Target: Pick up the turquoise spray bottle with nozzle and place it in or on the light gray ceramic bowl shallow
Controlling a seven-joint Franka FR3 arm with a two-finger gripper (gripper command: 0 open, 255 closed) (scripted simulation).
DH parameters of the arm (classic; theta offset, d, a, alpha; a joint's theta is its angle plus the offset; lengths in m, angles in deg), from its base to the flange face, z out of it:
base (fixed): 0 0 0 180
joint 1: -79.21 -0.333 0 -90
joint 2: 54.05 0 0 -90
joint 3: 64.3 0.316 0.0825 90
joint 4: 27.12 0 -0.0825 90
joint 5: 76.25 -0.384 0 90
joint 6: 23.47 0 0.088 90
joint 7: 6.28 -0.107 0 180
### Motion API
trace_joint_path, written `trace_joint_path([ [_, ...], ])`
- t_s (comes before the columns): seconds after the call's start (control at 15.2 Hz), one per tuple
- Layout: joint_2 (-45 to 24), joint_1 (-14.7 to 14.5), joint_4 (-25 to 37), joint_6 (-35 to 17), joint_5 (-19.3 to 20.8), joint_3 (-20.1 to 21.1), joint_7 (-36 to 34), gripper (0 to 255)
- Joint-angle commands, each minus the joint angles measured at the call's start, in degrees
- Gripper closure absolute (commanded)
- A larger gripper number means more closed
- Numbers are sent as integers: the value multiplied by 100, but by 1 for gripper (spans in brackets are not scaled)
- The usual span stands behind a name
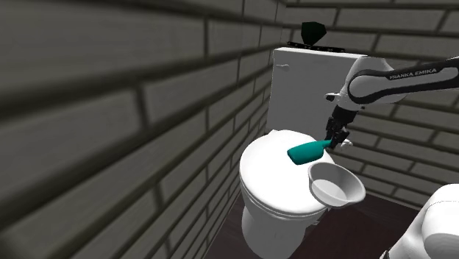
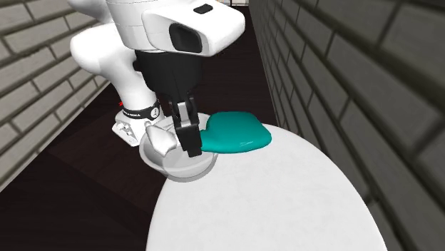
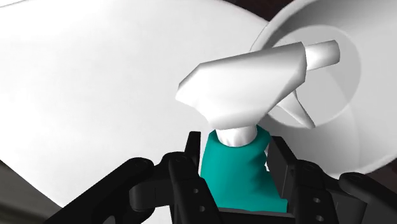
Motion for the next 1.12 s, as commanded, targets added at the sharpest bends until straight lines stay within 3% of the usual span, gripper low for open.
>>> trace_joint_path([
  [0.0,528,178,-357,168,169,94,-69,255],
  [0.4,2257,819,-1341,957,519,330,-62,255],
  [1.06,1996,909,-1972,76,746,69,-27,255],
])
